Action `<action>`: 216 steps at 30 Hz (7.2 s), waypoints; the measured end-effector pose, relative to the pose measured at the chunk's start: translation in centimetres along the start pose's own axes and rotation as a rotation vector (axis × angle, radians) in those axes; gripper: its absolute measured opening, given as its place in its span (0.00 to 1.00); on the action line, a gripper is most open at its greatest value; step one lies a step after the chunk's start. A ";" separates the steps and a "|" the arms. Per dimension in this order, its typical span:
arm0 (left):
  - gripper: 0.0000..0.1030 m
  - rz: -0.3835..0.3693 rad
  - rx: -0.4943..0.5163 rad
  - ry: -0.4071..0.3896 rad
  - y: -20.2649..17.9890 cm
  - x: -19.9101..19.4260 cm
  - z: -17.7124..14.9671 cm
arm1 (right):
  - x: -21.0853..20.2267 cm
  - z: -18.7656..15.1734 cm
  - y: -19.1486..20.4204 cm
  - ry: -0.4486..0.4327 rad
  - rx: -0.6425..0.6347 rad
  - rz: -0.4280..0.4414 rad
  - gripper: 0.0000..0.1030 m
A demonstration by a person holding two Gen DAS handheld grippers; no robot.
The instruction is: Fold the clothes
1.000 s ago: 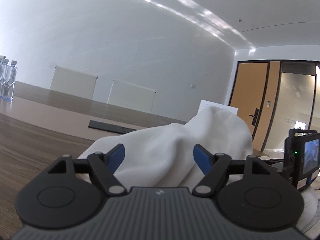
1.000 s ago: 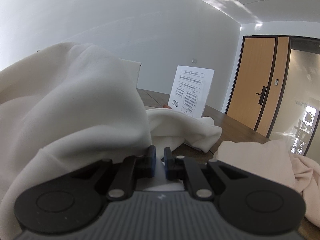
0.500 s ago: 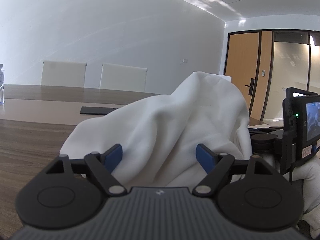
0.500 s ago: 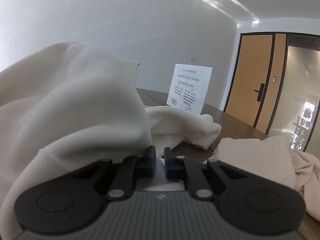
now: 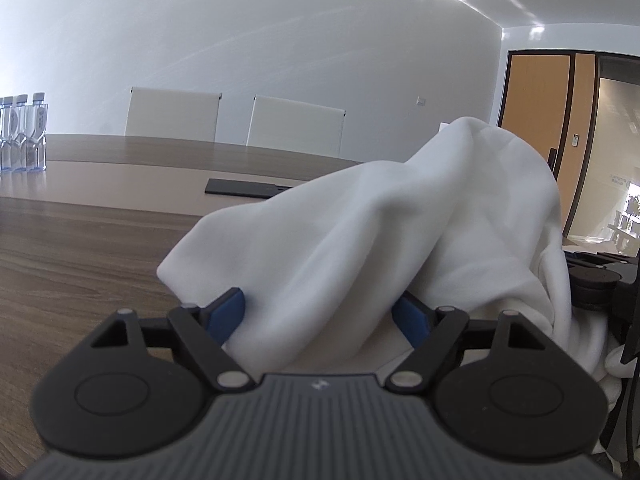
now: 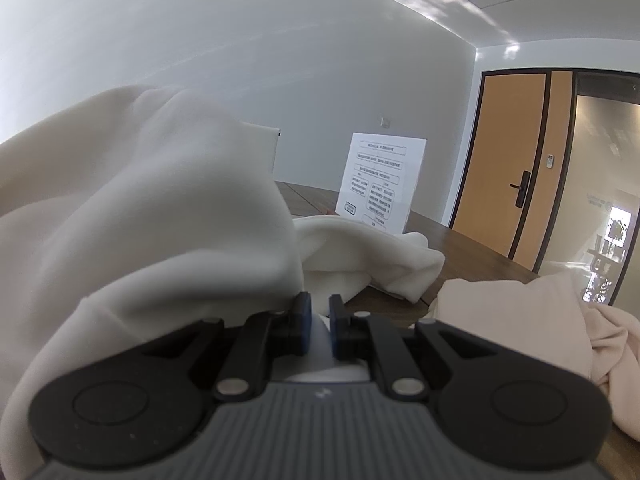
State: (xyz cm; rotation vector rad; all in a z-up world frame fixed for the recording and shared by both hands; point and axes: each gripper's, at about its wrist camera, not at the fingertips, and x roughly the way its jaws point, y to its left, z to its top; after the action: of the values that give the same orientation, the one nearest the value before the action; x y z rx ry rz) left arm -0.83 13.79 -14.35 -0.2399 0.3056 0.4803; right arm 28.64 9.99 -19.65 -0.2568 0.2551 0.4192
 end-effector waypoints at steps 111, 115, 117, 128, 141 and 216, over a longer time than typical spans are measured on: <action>0.42 0.145 0.051 -0.108 1.4 -2.0 0.5 | -8.8 -5.6 2.1 -0.049 0.079 0.769 0.73; 0.46 0.147 0.054 -0.105 1.2 -2.0 0.5 | -8.6 -6.3 3.4 -0.021 0.033 0.760 0.67; 0.47 0.149 0.056 -0.100 1.2 -1.9 0.4 | -8.8 -6.7 4.0 -0.024 0.004 0.760 0.53; 0.19 0.123 0.069 -0.144 1.1 -2.5 0.5 | -11.3 -7.2 2.1 -0.141 0.081 0.697 0.18; 0.09 -0.057 0.199 -0.219 -1.7 -4.0 -0.4 | -13.6 -6.4 -1.0 -0.225 0.230 0.674 0.38; 0.46 -0.237 0.481 -0.062 -7.0 -2.3 -2.9 | -1.4 -5.1 -5.2 0.172 0.517 0.512 0.72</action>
State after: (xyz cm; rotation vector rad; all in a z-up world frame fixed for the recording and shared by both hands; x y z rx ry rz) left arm -0.05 6.00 -15.17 0.2061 0.3190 0.1696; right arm 28.63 3.38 -23.05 0.2911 0.5904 0.8183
